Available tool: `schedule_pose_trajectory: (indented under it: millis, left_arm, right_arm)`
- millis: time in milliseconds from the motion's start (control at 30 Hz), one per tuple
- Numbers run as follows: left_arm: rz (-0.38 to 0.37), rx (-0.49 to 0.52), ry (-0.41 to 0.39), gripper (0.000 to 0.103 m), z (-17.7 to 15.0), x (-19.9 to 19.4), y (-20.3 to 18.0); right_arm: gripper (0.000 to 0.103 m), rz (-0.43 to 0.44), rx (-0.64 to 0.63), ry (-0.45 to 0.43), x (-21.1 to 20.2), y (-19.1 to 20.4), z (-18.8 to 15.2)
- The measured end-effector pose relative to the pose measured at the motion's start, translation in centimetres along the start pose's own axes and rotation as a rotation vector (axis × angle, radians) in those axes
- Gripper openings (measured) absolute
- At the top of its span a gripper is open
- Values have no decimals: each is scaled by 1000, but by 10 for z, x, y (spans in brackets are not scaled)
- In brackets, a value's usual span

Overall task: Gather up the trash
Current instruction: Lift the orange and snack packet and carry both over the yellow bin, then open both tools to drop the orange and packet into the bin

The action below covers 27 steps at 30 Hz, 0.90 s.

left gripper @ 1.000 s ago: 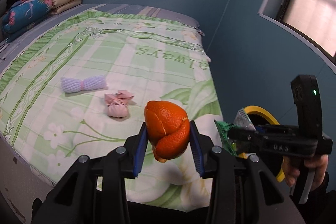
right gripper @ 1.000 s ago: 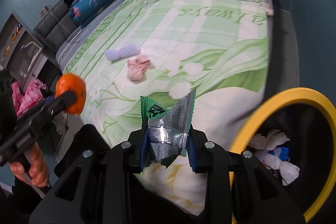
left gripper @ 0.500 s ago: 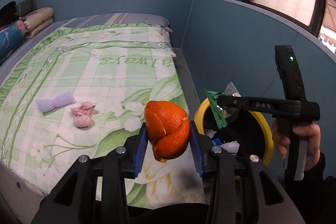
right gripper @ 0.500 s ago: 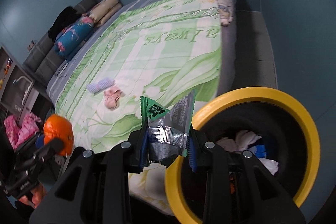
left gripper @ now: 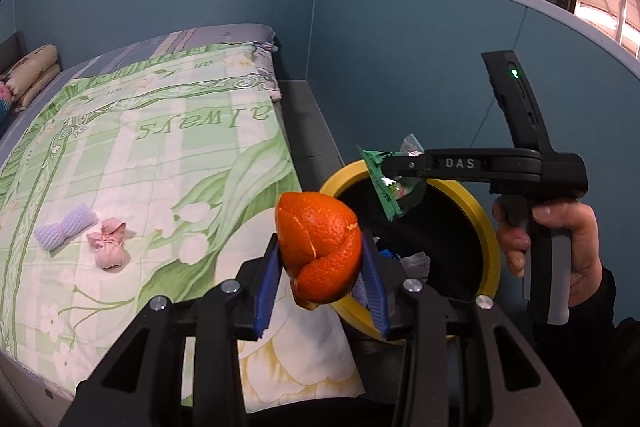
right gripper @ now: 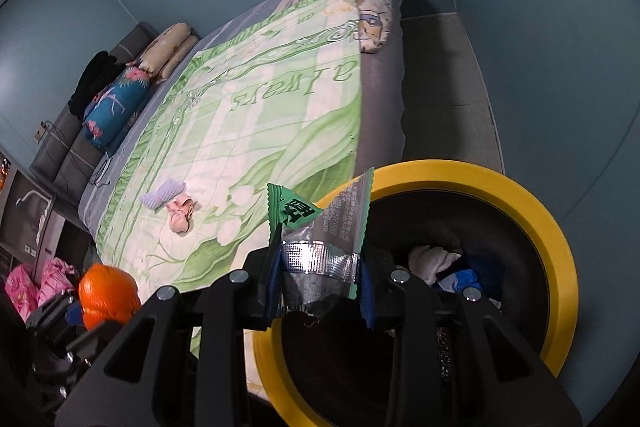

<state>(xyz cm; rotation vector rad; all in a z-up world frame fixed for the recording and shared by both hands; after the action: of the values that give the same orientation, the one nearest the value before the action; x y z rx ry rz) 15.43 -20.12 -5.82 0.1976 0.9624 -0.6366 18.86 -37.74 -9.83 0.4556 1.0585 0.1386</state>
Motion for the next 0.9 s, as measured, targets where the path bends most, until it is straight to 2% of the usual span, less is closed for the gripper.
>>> schedule_pose_trajectory:
  millis: [300, 667, 900]
  left_arm:
    - [-33, 47, 60, 36, 1, 30, -31]
    - [-92, 86, 96, 37, 3, 54, -51]
    - [-100, 93, 121, 38, -3, 63, -56]
  right_arm:
    - [30, 14, 43, 5, 4, -22, -1]
    - [31, 29, 72, 4, 4, -37, -1]
    - [34, 28, 83, 7, 5, -40, -2]
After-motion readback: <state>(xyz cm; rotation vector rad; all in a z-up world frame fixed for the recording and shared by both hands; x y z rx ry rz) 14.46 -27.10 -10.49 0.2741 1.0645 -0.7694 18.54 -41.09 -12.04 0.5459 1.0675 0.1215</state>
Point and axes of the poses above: each gripper's, at about its wrist camera, not at the fingertips, and x roughly the way its jaws point, y to its left, z to its top, the point moved 7 cm from there along x, roughly the way its jaws point, and after that the axes turned 10 degrees about y, right-handed, at the moved point
